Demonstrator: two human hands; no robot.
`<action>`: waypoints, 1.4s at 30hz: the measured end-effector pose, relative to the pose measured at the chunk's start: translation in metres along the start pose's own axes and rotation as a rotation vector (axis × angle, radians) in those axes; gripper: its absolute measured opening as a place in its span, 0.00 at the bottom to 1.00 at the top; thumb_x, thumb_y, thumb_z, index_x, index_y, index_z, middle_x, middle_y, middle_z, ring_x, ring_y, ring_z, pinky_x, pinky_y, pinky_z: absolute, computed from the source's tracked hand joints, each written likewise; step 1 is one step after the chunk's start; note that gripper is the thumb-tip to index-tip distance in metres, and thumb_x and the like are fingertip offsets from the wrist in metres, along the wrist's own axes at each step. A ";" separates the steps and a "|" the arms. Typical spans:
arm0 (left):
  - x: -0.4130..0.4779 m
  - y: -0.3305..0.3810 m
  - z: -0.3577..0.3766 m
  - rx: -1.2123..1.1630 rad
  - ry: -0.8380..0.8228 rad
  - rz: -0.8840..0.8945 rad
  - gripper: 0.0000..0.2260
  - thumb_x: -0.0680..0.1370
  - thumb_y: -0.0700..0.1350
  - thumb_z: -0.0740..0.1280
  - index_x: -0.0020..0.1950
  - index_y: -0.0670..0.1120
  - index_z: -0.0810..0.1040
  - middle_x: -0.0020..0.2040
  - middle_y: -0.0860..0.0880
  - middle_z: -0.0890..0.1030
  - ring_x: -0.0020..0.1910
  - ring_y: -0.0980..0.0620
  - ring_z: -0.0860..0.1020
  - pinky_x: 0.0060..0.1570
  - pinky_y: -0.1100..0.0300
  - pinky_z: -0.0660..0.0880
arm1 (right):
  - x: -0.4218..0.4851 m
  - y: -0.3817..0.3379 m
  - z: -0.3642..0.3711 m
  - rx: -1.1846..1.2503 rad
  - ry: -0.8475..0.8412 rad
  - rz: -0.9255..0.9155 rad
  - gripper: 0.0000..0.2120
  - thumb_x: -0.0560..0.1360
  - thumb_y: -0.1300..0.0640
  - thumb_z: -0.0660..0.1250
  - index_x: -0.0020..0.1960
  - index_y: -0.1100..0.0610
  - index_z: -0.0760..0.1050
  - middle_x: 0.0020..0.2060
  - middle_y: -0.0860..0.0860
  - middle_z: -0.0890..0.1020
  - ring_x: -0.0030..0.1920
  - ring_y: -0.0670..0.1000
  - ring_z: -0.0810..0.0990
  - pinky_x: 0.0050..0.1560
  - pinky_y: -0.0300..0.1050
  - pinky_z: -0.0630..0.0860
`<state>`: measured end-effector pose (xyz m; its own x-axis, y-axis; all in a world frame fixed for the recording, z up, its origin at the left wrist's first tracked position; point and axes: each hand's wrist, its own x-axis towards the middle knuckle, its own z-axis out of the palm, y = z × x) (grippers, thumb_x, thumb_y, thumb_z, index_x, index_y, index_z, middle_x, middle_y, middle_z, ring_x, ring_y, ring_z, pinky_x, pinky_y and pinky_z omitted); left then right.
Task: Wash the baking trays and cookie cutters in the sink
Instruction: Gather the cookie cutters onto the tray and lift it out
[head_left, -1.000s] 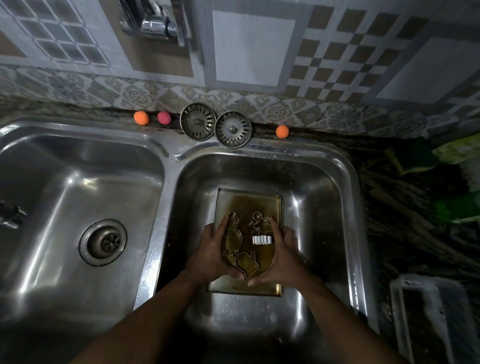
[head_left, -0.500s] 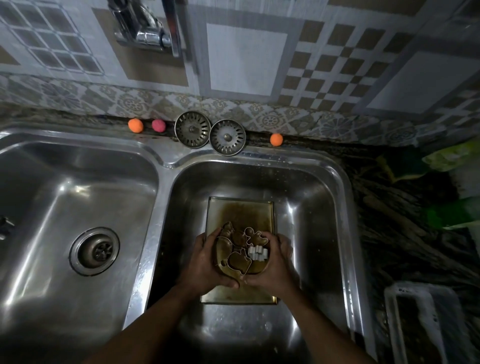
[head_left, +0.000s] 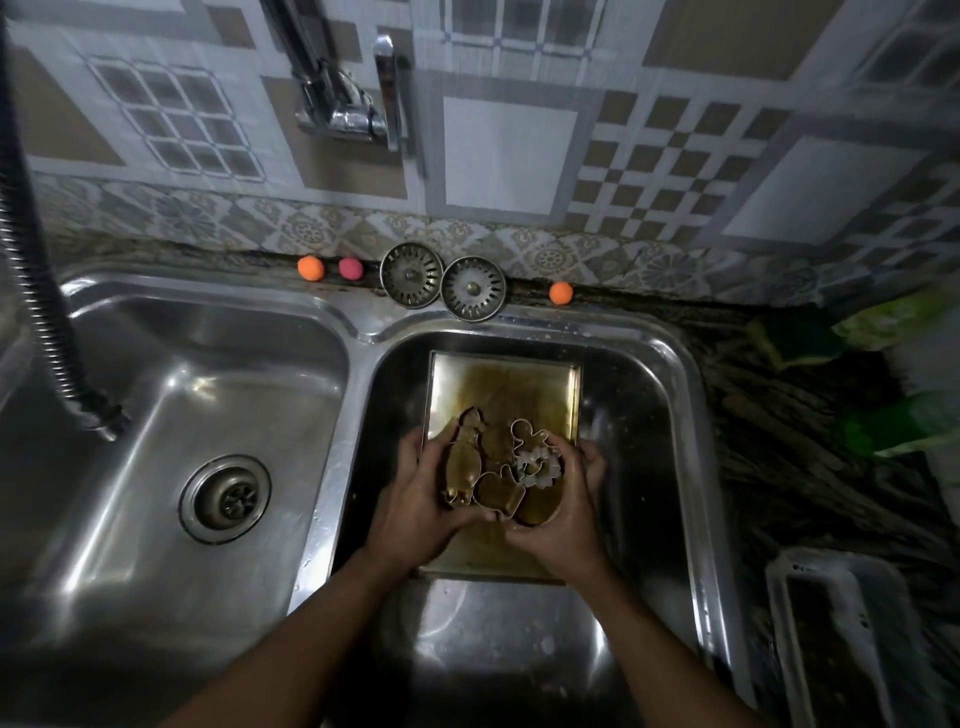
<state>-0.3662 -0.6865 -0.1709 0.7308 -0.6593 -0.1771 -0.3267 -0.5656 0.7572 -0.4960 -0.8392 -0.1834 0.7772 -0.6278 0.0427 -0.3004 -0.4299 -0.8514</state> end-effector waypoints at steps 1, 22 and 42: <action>0.001 0.009 -0.006 0.015 0.031 0.025 0.51 0.59 0.70 0.73 0.77 0.61 0.55 0.76 0.51 0.54 0.67 0.44 0.72 0.60 0.45 0.77 | 0.003 -0.008 -0.004 -0.002 0.026 -0.022 0.50 0.53 0.53 0.84 0.71 0.46 0.64 0.70 0.51 0.56 0.69 0.33 0.56 0.61 0.22 0.62; -0.013 0.159 -0.133 0.108 0.551 0.473 0.44 0.66 0.62 0.76 0.75 0.58 0.56 0.74 0.37 0.62 0.66 0.37 0.72 0.51 0.44 0.79 | 0.037 -0.189 -0.098 -0.118 0.430 -0.438 0.44 0.56 0.48 0.79 0.67 0.49 0.64 0.71 0.50 0.52 0.68 0.52 0.66 0.57 0.36 0.72; -0.021 0.175 -0.137 0.237 0.352 0.343 0.53 0.61 0.73 0.71 0.76 0.69 0.42 0.73 0.40 0.58 0.59 0.37 0.76 0.48 0.47 0.79 | 0.037 -0.189 -0.104 -0.111 0.360 -0.284 0.38 0.56 0.50 0.82 0.60 0.46 0.66 0.67 0.50 0.58 0.62 0.50 0.71 0.52 0.41 0.75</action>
<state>-0.3562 -0.7039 0.0513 0.7017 -0.6429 0.3072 -0.6782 -0.4705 0.5645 -0.4678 -0.8492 0.0338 0.6017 -0.6522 0.4611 -0.1761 -0.6715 -0.7198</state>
